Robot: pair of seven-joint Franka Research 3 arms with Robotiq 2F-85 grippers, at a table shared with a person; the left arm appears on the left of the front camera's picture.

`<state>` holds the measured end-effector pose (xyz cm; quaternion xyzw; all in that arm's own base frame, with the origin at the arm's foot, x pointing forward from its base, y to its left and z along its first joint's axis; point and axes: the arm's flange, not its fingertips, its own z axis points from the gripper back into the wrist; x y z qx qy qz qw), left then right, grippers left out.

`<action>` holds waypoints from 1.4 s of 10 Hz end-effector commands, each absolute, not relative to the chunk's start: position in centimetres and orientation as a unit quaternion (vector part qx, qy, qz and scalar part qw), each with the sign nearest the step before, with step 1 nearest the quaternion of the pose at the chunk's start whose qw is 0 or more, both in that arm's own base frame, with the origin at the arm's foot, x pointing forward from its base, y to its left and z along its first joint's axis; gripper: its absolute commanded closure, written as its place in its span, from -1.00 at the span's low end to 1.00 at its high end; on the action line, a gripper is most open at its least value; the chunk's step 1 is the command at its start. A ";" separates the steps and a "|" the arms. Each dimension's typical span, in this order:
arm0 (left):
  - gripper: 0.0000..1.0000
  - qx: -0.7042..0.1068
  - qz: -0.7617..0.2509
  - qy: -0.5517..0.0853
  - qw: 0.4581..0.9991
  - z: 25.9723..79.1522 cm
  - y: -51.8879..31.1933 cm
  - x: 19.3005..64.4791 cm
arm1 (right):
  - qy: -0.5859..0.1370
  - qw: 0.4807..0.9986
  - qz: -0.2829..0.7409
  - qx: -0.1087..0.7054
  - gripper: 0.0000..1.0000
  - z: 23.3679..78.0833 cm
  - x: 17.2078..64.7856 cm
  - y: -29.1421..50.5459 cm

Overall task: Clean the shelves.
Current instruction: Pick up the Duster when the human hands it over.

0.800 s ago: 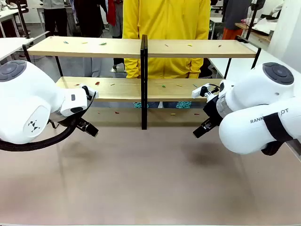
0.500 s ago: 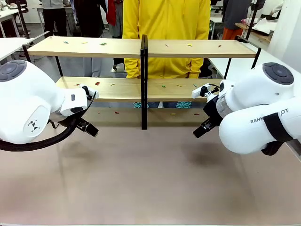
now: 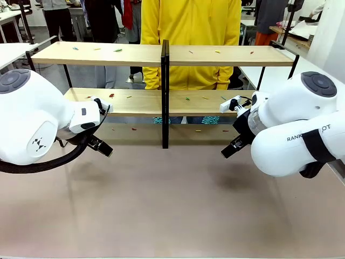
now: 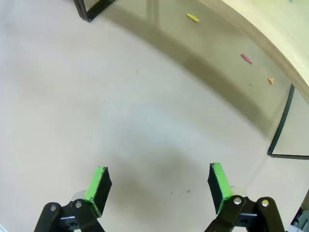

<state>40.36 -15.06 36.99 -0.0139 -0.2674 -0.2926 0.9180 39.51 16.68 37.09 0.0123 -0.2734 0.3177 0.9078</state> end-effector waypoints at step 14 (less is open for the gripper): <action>-1.00 -0.094 -0.367 -0.378 0.845 50.6 -5.8 29.5 | -0.337 0.893 0.298 0.010 -1.00 51.9 34.3 10.9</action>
